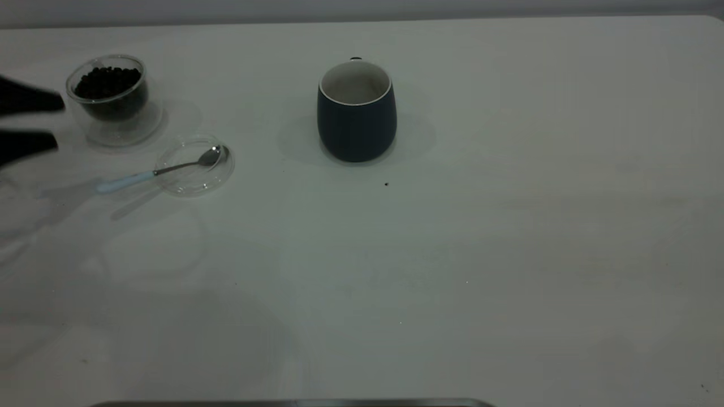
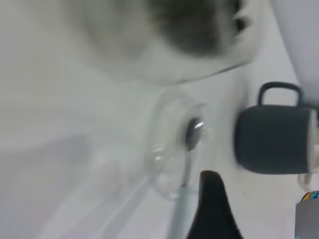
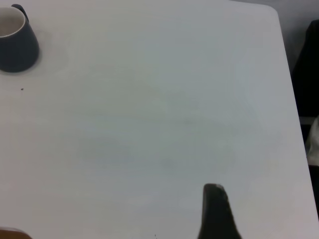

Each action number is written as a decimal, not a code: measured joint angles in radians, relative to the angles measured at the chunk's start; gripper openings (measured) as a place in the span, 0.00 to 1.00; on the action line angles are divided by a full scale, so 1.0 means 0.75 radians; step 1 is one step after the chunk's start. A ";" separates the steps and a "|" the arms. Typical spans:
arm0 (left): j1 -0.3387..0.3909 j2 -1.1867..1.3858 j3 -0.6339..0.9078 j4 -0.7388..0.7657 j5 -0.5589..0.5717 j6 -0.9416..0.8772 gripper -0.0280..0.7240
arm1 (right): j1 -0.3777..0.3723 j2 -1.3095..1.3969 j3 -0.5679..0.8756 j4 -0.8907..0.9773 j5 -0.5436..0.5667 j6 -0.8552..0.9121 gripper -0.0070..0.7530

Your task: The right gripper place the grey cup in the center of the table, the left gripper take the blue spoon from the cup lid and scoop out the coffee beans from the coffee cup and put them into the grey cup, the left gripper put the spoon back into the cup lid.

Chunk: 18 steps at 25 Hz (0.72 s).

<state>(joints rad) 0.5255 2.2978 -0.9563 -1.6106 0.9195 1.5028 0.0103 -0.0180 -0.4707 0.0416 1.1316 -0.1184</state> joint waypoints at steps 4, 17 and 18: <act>0.000 -0.230 0.000 0.094 0.002 -0.104 0.83 | 0.000 0.000 0.000 0.000 0.000 0.000 0.62; -0.188 -1.082 -0.343 1.450 0.218 -1.354 0.83 | 0.000 0.000 0.000 0.000 0.000 0.000 0.62; -0.206 -1.128 -0.348 1.546 0.269 -1.423 0.83 | 0.000 0.000 0.000 0.000 0.000 0.000 0.62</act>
<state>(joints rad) 0.3710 1.4521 -1.2173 -0.4512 1.1209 0.4352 0.0103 -0.0180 -0.4707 0.0416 1.1316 -0.1184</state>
